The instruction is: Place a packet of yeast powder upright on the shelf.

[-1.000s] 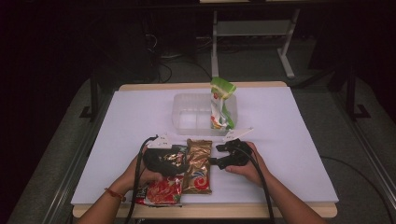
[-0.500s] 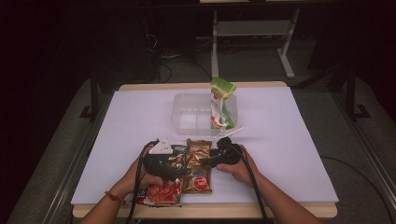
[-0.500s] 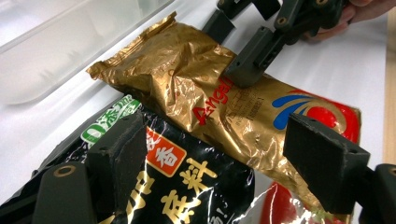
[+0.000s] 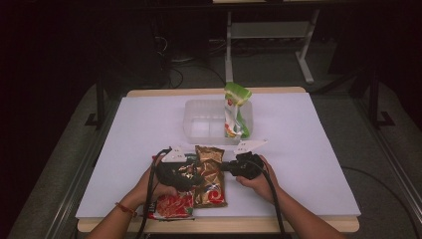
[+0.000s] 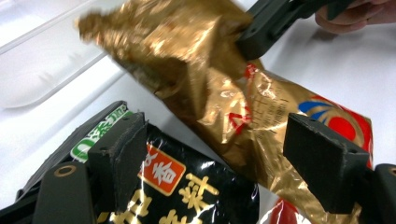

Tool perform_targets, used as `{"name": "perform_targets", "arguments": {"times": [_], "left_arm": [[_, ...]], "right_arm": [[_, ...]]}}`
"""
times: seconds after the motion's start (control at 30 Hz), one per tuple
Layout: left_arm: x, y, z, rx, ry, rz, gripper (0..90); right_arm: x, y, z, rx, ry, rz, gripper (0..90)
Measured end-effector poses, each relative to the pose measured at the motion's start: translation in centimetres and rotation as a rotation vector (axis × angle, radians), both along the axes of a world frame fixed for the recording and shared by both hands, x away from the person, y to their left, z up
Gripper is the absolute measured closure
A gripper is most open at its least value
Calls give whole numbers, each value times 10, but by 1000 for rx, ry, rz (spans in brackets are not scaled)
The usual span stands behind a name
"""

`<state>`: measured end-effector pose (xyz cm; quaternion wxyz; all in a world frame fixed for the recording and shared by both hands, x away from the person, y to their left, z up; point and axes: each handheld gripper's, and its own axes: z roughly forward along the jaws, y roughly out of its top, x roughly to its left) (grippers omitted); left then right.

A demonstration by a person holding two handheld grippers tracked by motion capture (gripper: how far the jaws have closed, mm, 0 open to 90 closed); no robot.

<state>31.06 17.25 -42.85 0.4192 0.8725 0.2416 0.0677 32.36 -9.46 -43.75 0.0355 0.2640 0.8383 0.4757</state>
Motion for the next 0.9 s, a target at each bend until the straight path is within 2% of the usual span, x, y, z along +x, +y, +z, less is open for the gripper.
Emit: {"name": "perform_targets", "arguments": {"times": [0.17, 0.37, 0.43, 0.53, 0.6, 0.63, 0.73, 0.8, 0.9], "left_arm": [[1, -8, 0, -8, 6, -19, 207], [-1, -17, 2, -47, 18, -48, 224], [-3, -21, 3, -60, 17, -72, 231], [-7, -23, 5, -81, 12, -100, 305], [-7, -22, 6, -85, 9, -98, 366], [-7, -20, 6, -96, 15, -91, 413], [-3, -14, 7, -151, 40, -74, 553], [-2, -13, 6, -167, 45, -67, 605], [-4, -13, 7, -165, 26, -68, 651]], "right_arm": [[-10, -7, 8, 24, -81, 28, 895], [-20, -7, 19, 62, -177, 49, 895], [-23, -6, 21, 71, -197, 56, 895], [-28, -3, 25, 73, -226, 58, 890], [-29, -3, 28, 81, -228, 58, 855], [-30, -3, 29, 80, -237, 46, 818], [-30, -2, 34, 81, -238, 26, 788], [-30, -1, 35, 77, -233, 19, 719], [-32, 0, 37, 54, -220, 11, 594]]}}
